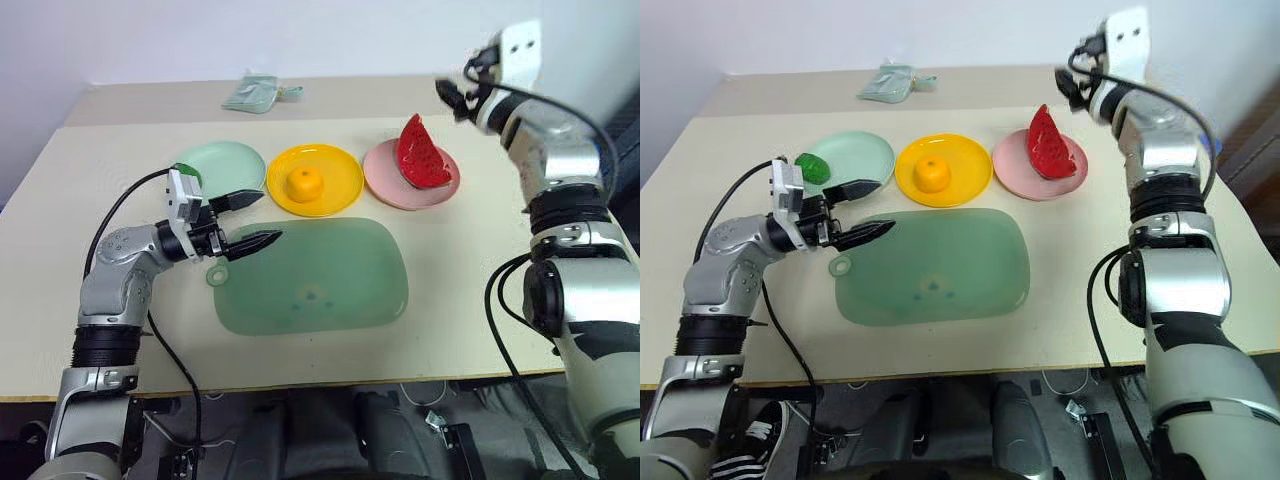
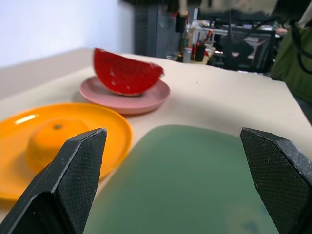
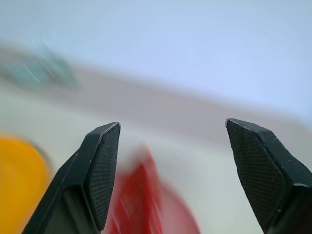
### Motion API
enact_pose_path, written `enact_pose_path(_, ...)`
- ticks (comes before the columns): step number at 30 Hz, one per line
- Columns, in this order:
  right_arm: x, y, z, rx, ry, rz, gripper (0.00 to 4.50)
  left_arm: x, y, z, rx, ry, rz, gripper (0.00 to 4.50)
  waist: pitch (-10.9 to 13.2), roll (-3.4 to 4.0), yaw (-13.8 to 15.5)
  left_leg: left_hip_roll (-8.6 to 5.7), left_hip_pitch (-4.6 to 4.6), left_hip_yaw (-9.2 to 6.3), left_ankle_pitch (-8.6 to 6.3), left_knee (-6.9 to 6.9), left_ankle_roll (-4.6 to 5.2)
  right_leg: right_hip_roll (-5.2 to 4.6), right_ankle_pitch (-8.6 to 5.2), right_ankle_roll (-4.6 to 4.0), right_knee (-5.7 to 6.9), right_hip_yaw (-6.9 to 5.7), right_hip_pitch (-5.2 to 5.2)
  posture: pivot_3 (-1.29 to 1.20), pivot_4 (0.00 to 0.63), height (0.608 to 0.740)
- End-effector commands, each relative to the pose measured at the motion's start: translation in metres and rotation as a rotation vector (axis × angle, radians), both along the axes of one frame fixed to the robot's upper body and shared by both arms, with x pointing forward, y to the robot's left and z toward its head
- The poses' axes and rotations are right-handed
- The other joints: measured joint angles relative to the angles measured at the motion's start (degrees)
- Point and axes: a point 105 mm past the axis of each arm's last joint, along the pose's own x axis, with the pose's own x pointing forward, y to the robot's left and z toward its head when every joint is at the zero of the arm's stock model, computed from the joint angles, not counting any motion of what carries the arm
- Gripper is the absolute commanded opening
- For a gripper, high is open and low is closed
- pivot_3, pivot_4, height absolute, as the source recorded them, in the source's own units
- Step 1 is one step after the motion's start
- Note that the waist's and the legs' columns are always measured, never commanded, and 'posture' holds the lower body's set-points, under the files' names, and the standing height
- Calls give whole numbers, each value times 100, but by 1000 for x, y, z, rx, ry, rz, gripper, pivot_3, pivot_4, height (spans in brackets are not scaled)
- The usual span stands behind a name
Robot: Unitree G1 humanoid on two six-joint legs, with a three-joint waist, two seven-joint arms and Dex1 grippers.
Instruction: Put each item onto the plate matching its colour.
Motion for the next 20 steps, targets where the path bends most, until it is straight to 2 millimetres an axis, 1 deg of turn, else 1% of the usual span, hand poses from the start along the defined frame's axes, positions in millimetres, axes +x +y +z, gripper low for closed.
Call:
enact_pose_path(1,-56,24,11,-111,-92,293,3502,-8,13,10,18,-52,27,4500,0,0,24,0,0,-4,0,0,0,-1,0,0,-1,-4,4,0,150,740)
enact_pose_path(3,-93,32,1,-190,-70,447,3502,-13,22,6,45,-31,40,4500,1,2,37,-3,-1,0,-1,6,1,-6,0,1,-2,-2,7,0,150,740)
enact_pose_path(5,-123,46,-21,-267,-8,584,3502,-14,34,4,65,-31,71,4500,2,2,50,-4,-3,0,-1,11,2,-8,0,2,-4,-2,9,0,150,740)
enact_pose_path(6,-132,50,-32,-285,26,623,3502,-14,35,5,65,-44,82,4500,1,2,45,-3,-2,-1,-1,10,2,-7,0,1,-4,-2,9,0,150,740)
enact_pose_path(7,-138,56,-49,-297,69,650,3502,-13,36,6,49,-44,86,4500,0,0,45,-2,1,-1,-1,14,2,-6,0,1,0,-2,10,0,150,740)
enact_pose_path(8,-143,61,-62,-307,82,657,3502,-12,33,7,35,-47,80,4500,-3,-6,38,-1,9,-1,-1,13,2,-6,0,1,-1,-2,19,0,150,740)
enact_pose_path(10,-152,70,-76,-280,80,674,3502,-14,26,6,11,-46,55,4500,-6,-10,45,1,25,-2,-1,15,2,-3,0,1,-1,-3,39,0,150,740)
enact_pose_path(12,-161,74,-80,-295,76,676,3502,-18,19,3,13,-26,18,4500,-4,-6,48,0,25,-1,-1,20,2,-4,0,1,0,-2,41,0,150,740)
enact_pose_path(15,-171,72,-66,-276,60,693,3502,-26,18,0,22,13,-29,4500,-3,-5,53,-2,13,1,-1,20,2,-6,0,1,0,0,25,0,150,740)
enact_pose_path(17,-169,65,-60,-284,44,660,3502,-26,21,2,29,13,-29,4500,-4,-7,59,-1,13,-2,-1,20,2,-6,0,1,0,-1,25,0,150,740)
enact_pose_path(20,-167,60,-61,-272,63,660,3502,-23,21,7,21,-6,-13,4500,-5,-8,75,-1,16,-1,-1,20,2,-6,0,1,-2,-2,29,0,150,740)
